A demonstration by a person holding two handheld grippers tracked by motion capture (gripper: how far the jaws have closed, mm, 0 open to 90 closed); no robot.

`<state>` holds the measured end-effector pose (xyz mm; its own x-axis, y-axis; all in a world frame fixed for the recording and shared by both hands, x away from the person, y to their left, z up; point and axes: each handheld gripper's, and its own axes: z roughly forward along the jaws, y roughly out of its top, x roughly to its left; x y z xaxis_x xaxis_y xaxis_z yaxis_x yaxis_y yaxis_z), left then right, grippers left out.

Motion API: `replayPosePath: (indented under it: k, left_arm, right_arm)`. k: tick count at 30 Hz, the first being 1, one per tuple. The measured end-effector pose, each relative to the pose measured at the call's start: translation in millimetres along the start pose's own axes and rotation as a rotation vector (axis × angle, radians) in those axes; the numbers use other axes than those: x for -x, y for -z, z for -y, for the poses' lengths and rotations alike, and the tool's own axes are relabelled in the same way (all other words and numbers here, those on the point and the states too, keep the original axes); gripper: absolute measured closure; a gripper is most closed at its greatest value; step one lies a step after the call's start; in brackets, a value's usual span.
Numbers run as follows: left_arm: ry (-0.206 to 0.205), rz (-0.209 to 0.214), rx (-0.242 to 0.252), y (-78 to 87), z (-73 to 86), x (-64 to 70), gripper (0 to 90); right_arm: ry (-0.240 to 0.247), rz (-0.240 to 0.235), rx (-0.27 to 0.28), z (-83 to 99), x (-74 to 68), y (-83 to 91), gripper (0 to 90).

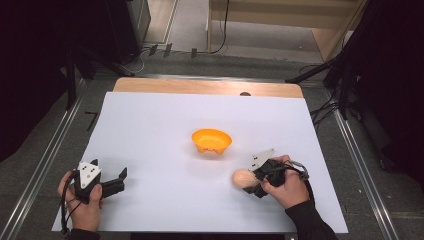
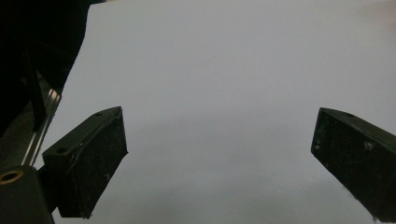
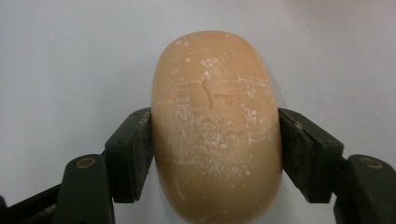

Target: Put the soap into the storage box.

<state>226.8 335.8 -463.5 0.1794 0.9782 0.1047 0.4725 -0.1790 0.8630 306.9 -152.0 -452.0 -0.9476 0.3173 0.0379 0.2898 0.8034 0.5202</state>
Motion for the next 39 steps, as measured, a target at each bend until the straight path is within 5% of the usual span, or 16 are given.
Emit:
replayPosePath:
  k: [39]
  left_arm:
    - [0.000,0.002,-0.001,-0.2,0.0,0.2,3.9]
  right_arm:
    - [0.012,-0.003,0.045,-22.7,17.0,15.9,32.7]
